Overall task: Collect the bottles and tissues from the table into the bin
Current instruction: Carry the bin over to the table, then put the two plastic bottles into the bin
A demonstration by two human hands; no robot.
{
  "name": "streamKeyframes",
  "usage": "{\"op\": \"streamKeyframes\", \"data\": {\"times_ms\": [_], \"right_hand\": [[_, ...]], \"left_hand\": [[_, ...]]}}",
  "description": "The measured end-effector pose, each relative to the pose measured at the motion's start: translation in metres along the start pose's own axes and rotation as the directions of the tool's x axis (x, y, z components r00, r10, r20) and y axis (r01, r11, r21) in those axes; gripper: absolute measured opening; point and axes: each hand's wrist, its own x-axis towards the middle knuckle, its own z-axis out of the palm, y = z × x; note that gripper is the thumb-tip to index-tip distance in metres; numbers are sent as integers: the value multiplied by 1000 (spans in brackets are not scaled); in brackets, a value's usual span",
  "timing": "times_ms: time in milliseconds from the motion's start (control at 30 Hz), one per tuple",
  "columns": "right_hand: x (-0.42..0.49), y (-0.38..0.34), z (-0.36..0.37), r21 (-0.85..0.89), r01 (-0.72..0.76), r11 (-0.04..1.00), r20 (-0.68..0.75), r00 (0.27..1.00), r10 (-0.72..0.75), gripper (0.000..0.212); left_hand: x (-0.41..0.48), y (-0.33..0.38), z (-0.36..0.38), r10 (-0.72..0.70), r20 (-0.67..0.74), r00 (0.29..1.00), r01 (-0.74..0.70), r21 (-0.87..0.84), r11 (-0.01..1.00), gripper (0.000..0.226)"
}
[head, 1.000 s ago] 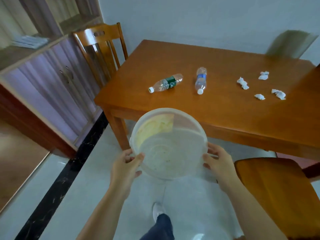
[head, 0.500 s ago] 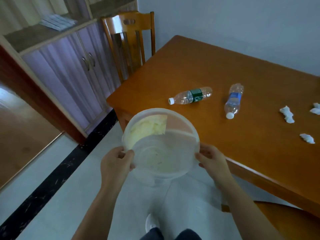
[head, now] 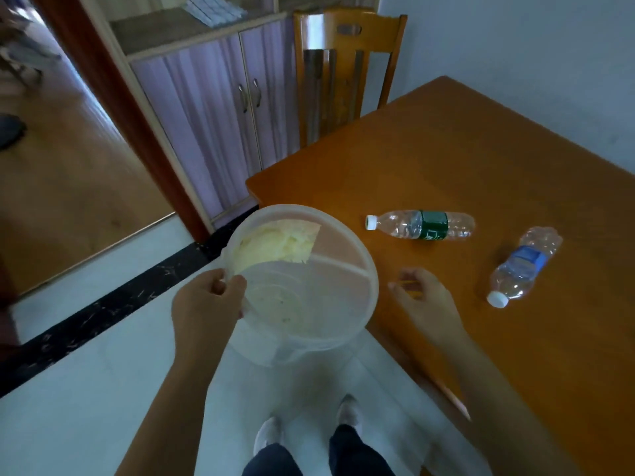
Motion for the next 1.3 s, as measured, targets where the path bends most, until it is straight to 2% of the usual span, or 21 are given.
{"op": "streamKeyframes", "data": {"times_ms": [33, 100, 233, 333, 433, 667, 800, 900, 1033, 1200, 1300], "right_hand": [[9, 3, -6, -38, 33, 999, 1, 999, -33, 37], [29, 9, -16, -129, 109, 986, -9, 994, -111, 40], [73, 17, -26, -302, 214, 929, 22, 976, -218, 45], [102, 25, -28, -411, 268, 871, 53, 961, -271, 48], [127, 37, -30, -519, 280, 807, 106, 959, -264, 55], [171, 61, -42, -675, 292, 678, 205, 957, -208, 65], [183, 67, -45, -692, 314, 650, 232, 949, -212, 76], [188, 70, -43, -705, 310, 638, 254, 950, -181, 86], [187, 75, -38, -733, 278, 620, 232, 960, -157, 82], [172, 78, -34, -692, 240, 681, 169, 971, -171, 77], [157, 68, -37, -634, 206, 746, 77, 976, -204, 75]], "left_hand": [[-1, 4, 4, -11, -14, 1000, 11, -20, 1000, 7], [-1, 12, 10, -42, -56, 998, 39, -56, 998, 18], [-2, 24, 18, -79, -101, 992, 74, -52, 996, 9], [-5, 32, 20, -77, -121, 990, 72, -47, 996, 20], [-7, 37, 22, -89, -132, 987, 82, -54, 995, 28], [-11, 46, 27, -103, -157, 982, 91, -79, 993, 30], [-11, 44, 31, -106, -169, 980, 94, -75, 993, 10], [-12, 43, 32, -89, -180, 980, 77, -76, 994, 21], [-12, 42, 33, -97, -182, 979, 83, -82, 993, 27], [-12, 33, 33, -98, -160, 982, 82, -106, 991, 17], [-10, 25, 31, -109, -139, 984, 89, -143, 986, 16]]}}
